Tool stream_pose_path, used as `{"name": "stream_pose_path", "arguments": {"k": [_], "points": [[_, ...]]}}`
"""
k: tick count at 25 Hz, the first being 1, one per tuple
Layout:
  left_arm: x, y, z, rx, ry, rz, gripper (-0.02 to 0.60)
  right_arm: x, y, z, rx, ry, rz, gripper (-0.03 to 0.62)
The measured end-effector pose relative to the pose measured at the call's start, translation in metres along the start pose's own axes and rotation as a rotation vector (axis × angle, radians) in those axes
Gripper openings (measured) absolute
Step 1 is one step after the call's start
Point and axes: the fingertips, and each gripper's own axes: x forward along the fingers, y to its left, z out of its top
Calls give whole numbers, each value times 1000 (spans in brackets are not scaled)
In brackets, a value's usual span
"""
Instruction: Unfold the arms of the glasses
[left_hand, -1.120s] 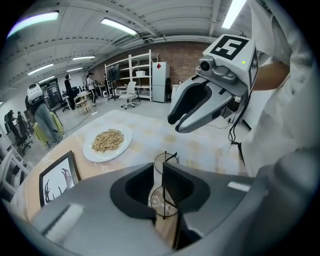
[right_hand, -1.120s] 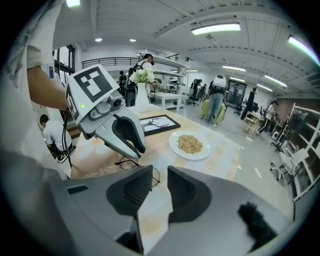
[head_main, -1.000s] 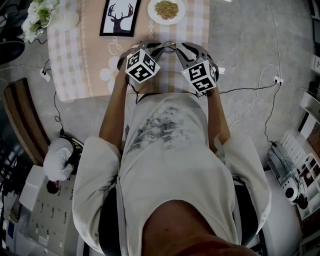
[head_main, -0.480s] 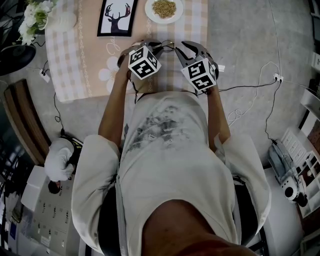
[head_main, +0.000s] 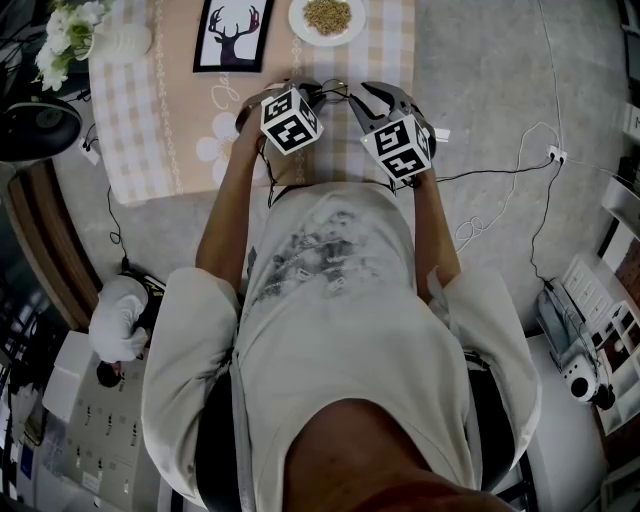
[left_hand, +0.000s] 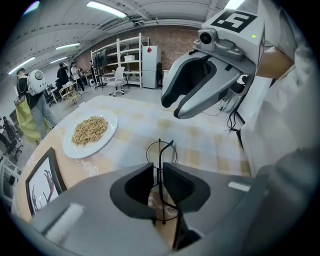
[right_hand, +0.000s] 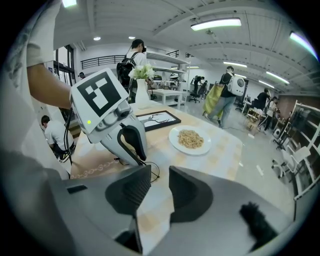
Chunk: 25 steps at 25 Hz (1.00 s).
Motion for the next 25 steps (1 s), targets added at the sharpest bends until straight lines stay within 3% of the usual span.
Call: {"name": "stream_pose_path", "arguments": {"k": [6,11,16,25], "points": [[0,-1,0,-17,-12,1,18,3,1,-1,-4,3,8,117],[-1,-4,0,-17,-22,-14,14,6,0,-1,-9,3,19,117],[-2,-7,1,-6,-26,-33,12,11,0,1,-26,-4,36,34],[-1,-12,0,11,-23,-53,12,29,10,-11,-99,45,115,17]]}}
